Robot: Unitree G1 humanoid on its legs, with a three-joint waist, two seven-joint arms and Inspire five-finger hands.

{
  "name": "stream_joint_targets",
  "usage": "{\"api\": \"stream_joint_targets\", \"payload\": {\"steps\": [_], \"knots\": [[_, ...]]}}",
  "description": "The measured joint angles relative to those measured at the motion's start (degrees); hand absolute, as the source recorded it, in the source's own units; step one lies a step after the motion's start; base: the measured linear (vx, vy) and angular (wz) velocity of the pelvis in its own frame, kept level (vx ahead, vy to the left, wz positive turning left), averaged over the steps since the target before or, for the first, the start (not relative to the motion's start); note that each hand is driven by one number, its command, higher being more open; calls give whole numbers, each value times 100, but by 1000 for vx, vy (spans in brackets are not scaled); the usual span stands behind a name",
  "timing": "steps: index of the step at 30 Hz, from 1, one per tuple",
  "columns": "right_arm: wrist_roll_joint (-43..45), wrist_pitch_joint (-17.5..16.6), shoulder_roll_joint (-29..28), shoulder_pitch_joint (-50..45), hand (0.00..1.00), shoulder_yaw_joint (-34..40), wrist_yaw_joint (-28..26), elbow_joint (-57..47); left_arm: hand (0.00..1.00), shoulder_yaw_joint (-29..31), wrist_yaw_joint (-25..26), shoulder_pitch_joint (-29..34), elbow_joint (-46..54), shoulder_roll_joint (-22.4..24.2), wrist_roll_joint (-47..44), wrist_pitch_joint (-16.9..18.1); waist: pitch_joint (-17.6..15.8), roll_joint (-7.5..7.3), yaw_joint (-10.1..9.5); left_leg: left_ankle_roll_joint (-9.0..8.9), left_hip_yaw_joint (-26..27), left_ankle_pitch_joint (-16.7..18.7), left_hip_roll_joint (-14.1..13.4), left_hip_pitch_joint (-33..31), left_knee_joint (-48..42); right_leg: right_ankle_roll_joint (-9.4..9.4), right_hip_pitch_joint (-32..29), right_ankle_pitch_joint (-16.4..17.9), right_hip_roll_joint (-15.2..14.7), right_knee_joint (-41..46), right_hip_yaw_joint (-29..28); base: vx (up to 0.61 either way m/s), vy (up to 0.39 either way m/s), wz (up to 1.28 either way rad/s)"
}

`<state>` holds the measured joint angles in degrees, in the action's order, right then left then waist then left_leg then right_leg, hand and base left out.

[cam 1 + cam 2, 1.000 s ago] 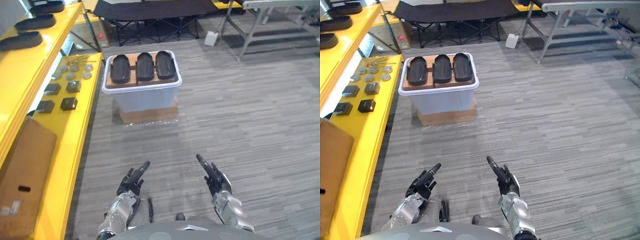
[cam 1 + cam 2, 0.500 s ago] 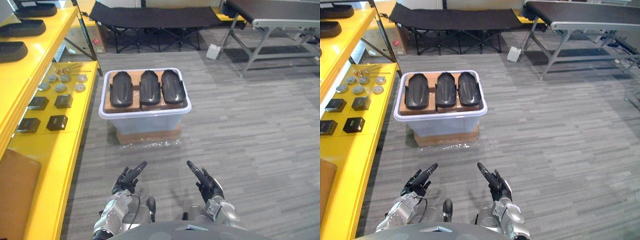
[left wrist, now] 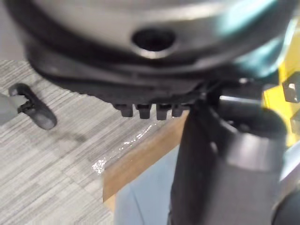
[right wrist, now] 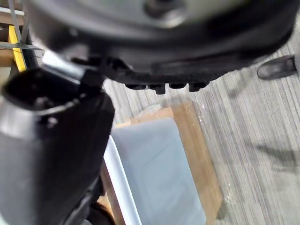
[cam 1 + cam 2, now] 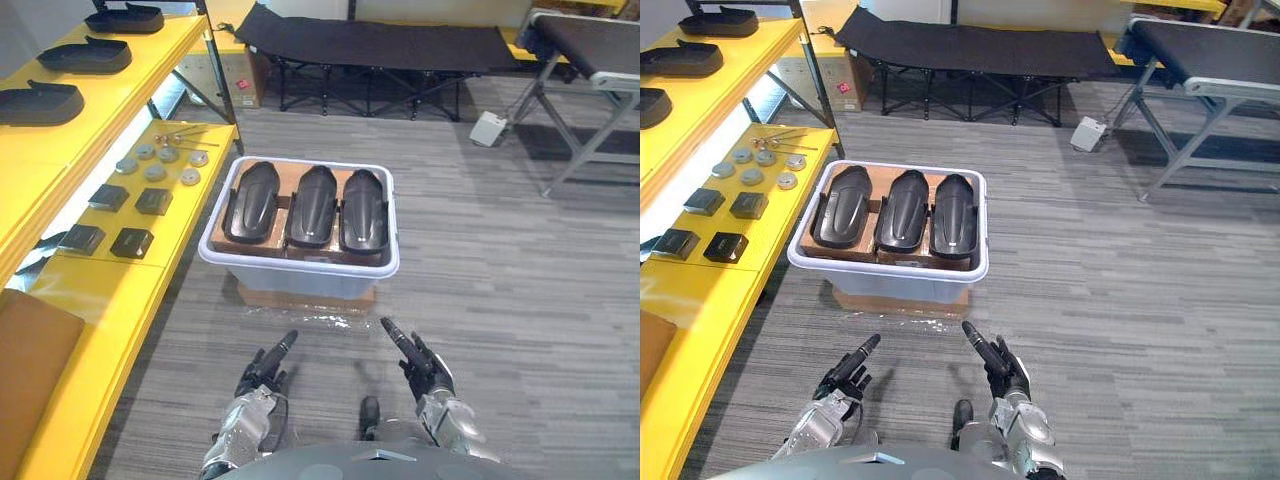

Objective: Walk over and take three plastic housings, then place them on the shelf

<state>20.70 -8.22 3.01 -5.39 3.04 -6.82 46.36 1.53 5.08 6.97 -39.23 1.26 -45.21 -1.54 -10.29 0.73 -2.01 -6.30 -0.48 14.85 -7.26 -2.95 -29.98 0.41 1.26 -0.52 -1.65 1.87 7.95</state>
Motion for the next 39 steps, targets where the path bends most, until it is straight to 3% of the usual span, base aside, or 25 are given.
{"api": "stream_joint_targets", "payload": {"steps": [2,3,4,5,9,15,19,22,24,28,30,34,39], "knots": [[-12,-7,12,-16,100,162,24,-89,100,-9,5,1,83,15,-5,5,-58,-16,41,11,358,101,-177,-183,276,16,146,43,-19,-96,59,125,-75,9],[-12,-19,58,-74,100,312,102,-254,100,-26,7,1,113,31,-12,5,-50,65,72,0,415,-39,-241,-251,752,99,197,25,-48,-118,148,141,7,10],[-18,-29,98,-107,100,348,136,-357,100,-56,21,-1,121,34,-9,7,-52,118,75,1,421,-286,-258,-253,1091,127,192,45,-53,-100,155,118,73,1],[-93,-76,191,-166,100,362,213,-512,100,-86,59,0,126,42,41,8,-42,213,69,-10,448,-836,-297,-252,1427,189,190,81,-51,-92,146,175,167,-13],[-673,-236,84,-390,100,430,578,-1270,100,-123,256,-62,398,-319,332,145,-47,-76,129,183,576,-1143,181,134,2341,385,184,77,-499,-111,228,169,140,8],[-685,-246,-101,-557,100,486,887,-2274,100,-84,432,151,826,-580,778,165,-4,-127,153,223,698,-1172,315,559,2747,498,394,53,-623,-103,294,103,57,0],[-758,-214,-90,-340,100,699,1121,-2313,100,-132,431,259,826,-630,790,163,46,-179,149,226,699,-1202,313,616,2852,513,401,57,-618,-102,307,-6,-2,-1],[-906,49,96,-105,100,962,1246,-2309,100,-383,391,489,822,-611,816,148,65,-209,126,229,687,-1283,330,648,2968,523,386,64,-628,-100,310,-56,-10,0],[-905,385,506,249,100,1136,1295,-2230,100,-600,238,647,825,-591,1025,140,63,-222,86,262,607,-1446,375,571,3137,557,289,87,-661,-95,401,-122,-19,16],[-842,731,1267,1355,100,1302,1468,-1592,100,-632,64,644,827,-581,1042,122,-44,-204,61,318,364,-1692,440,-10,3121,602,-151,35,-714,-73,645,-162,-10,34],[-655,1007,1786,2252,100,1315,1508,-861,100,-622,16,502,834,-676,1036,123,-313,-178,-72,340,225,-1766,459,-213,3071,566,-265,-76,-722,-73,749,-176,24,31],[-397,1141,2756,3723,100,928,1417,170,100,-629,-78,192,830,-799,982,175,-855,-49,-257,388,54,-1808,480,-832,2653,541,-594,-254,-724,-76,922,-182,20,20],[-337,1263,3490,4926,100,404,1348,727,100,-785,-82,6,826,-843,864,373,-1375,117,-305,426,-164,-1718,482,-1421,1961,515,-858,-295,-717,150,1062,-88,20,19]]}}
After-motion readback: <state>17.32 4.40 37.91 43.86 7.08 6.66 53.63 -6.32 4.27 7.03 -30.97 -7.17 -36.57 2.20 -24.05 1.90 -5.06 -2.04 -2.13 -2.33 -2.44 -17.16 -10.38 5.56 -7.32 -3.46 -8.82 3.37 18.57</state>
